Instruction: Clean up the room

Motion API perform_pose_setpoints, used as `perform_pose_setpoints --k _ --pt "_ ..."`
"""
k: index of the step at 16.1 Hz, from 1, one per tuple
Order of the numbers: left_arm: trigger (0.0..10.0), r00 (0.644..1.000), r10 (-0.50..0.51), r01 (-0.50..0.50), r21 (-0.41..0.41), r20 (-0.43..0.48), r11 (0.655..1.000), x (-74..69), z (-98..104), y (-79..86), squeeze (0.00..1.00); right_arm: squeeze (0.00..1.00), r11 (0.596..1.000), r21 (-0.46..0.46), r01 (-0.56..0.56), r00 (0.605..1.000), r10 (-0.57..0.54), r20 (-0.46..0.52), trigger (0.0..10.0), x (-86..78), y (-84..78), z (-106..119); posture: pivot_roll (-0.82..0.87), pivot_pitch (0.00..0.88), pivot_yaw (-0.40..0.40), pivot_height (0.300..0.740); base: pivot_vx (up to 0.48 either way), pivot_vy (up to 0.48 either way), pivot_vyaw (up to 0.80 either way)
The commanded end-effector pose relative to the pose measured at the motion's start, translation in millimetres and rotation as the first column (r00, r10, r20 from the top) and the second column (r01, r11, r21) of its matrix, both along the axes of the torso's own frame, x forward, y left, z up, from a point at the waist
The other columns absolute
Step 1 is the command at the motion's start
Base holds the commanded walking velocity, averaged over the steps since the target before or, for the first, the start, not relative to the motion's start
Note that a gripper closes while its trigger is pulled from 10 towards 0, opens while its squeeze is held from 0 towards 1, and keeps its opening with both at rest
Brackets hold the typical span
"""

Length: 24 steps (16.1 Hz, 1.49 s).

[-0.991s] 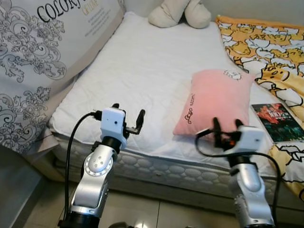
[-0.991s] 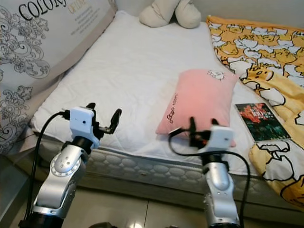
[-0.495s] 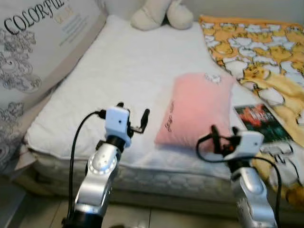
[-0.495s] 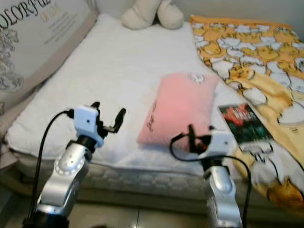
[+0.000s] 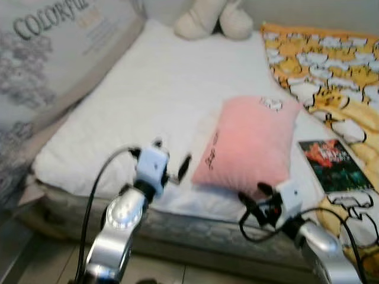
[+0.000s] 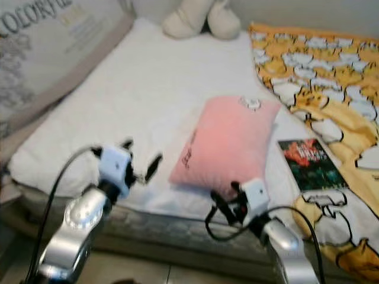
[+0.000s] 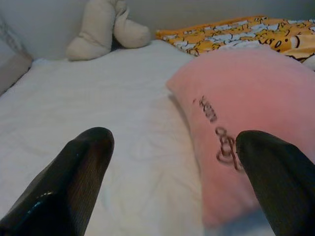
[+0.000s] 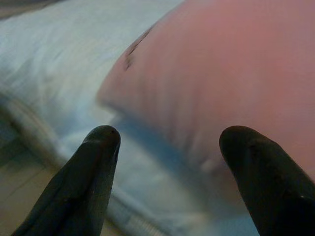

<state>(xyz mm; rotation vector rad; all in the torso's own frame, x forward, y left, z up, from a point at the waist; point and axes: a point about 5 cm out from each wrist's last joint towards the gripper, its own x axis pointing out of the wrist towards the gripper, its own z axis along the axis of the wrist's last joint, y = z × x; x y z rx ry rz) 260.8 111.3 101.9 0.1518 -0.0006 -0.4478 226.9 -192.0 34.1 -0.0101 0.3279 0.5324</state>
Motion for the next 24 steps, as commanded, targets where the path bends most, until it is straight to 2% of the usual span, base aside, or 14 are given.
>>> perform_pose_setpoints --k 1,4,7,10,11,13,15,17,19,20,21,22,23,24 --pt "10.0 1.000 -0.009 0.009 0.010 0.022 1.000 1.7 5 0.1 0.00 0.00 0.999 0.001 -0.038 0.999 0.038 -0.021 10.0 -0.9 3.1 -2 0.07 0.000 0.013 0.740 0.000 0.000 0.00" --pt "10.0 1.000 -0.004 0.004 0.008 0.024 1.000 5.1 7 0.9 0.00 0.00 0.995 -0.044 -0.085 0.993 0.081 -0.086 10.0 -4.6 -4.3 -10 0.08 0.000 0.017 0.740 0.000 0.000 0.00" --pt "10.0 1.000 -0.017 0.017 0.011 0.021 1.000 5.0 7 0.6 0.00 0.00 0.978 -0.205 -0.033 0.993 0.008 -0.121 10.0 2.5 -36.3 -20 0.08 0.000 0.023 0.740 0.000 0.000 0.00" --pt "10.0 1.000 -0.020 0.020 0.016 0.017 1.000 5.4 6 0.7 0.00 0.00 0.952 -0.306 -0.004 0.991 -0.038 -0.131 10.0 5.9 -53.2 -23 0.08 0.000 0.022 0.740 0.000 0.000 0.00" --pt "10.0 1.000 -0.016 0.015 0.014 0.017 1.000 6.1 6 1.5 0.00 0.00 0.931 -0.356 0.076 0.987 -0.120 -0.104 10.0 14.0 -66.6 -23 0.08 0.000 0.022 0.740 0.000 0.000 0.00" --pt "10.0 1.000 -0.017 0.017 0.013 0.014 1.000 6.2 6 0.8 0.00 0.00 0.915 -0.379 0.139 0.980 -0.183 -0.083 10.0 20.2 -74.4 -24 0.07 0.000 0.022 0.740 0.000 0.000 0.00" --pt "10.0 0.998 -0.060 0.060 0.012 0.003 0.998 4.1 3 -5.1 0.00 0.00 0.883 -0.387 0.267 0.947 -0.314 -0.064 10.0 25.4 -88.2 -26 0.07 0.000 0.023 0.740 0.000 0.000 0.00" --pt "10.0 0.984 -0.178 0.180 0.083 -0.026 0.980 -0.7 -4 -8.9 0.00 0.00 0.835 -0.377 0.402 0.906 -0.422 0.032 10.0 38.7 -103.2 -10 0.07 0.000 0.022 0.740 0.000 0.000 0.00" --pt "10.0 0.982 -0.189 0.191 0.104 -0.031 0.976 -1.4 -6 -6.7 0.00 0.00 0.802 -0.388 0.455 0.883 -0.463 0.079 10.0 43.5 -112.7 -1 0.07 0.000 0.023 0.740 0.000 0.000 0.00" --pt "10.0 0.980 -0.197 0.198 0.128 -0.023 0.972 -1.4 -6 -6.6 0.00 0.00 0.766 -0.407 0.498 0.860 -0.497 0.116 10.0 45.9 -121.9 5 0.07 0.000 0.024 0.740 0.000 0.000 0.00" --pt "10.0 0.979 -0.202 0.202 0.128 -0.019 0.971 -1.0 -6 -7.4 0.00 0.00 0.747 -0.392 0.536 0.840 -0.517 0.163 10.0 49.3 -126.9 13 0.07 0.000 0.024 0.740 0.000 0.000 0.00" --pt "10.0 0.979 -0.204 0.204 0.125 -0.018 0.971 -0.7 -6 -7.9 0.00 0.00 0.751 -0.378 0.542 0.838 -0.517 0.175 10.0 50.8 -126.5 15 0.07 0.000 0.024 0.740 0.000 0.000 0.00" --pt "10.0 0.978 -0.208 0.207 0.119 -0.009 0.971 -0.8 -5 -9.3 0.00 0.00 0.796 -0.326 0.510 0.860 -0.478 0.179 10.0 54.6 -116.7 16 0.07 0.000 0.022 0.740 0.000 0.000 0.00" --pt "10.0 0.978 -0.210 0.209 0.104 0.001 0.972 -1.5 -4 -10.0 0.00 0.00 0.867 -0.247 0.433 0.900 -0.399 0.177 10.0 58.1 -96.9 16 0.08 0.000 0.020 0.740 0.000 0.000 0.00"
